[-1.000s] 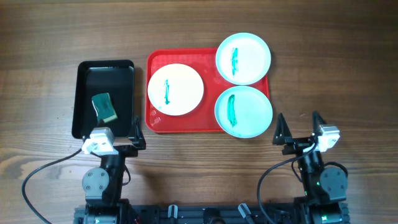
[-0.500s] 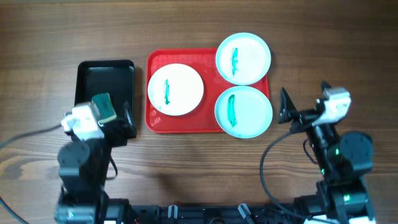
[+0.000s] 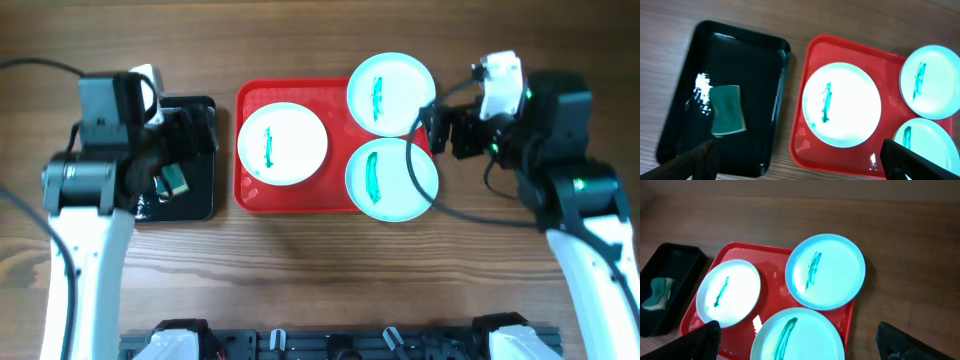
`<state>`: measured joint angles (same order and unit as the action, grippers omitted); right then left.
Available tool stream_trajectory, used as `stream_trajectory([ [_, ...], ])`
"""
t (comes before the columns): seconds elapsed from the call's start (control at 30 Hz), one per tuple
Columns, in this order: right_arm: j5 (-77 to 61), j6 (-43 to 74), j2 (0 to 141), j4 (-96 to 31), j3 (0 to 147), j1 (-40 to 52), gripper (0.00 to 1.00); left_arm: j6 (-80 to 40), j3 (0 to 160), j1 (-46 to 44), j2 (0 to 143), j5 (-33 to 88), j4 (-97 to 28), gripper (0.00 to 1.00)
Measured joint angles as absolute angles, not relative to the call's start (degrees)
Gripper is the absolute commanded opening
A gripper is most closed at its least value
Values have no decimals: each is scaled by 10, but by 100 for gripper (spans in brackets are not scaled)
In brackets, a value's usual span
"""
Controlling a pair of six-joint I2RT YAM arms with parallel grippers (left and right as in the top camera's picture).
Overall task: Clean dirty plates on tray and stack at the side
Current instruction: 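Reach left gripper to sponge and right gripper to left white plate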
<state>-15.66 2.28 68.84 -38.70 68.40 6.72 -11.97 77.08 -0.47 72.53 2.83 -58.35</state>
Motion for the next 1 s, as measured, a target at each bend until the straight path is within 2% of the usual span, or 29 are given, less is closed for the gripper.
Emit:
stream_trajectory([
  [0.17,-206,65,735,-367,685,68,93,-124,772,-5,782,51,-595,100],
  [0.4,-234,117,851,-353,720,123,76,-152,772,2,803,44,-607,98],
  [0.6,-207,149,992,-378,823,211,51,-201,772,41,802,14,-610,100],
  [0.83,-166,196,1114,-342,835,264,46,-207,772,43,802,13,-613,100],
  [1.0,-150,222,1165,-317,835,282,39,-207,772,43,802,5,-613,100],
])
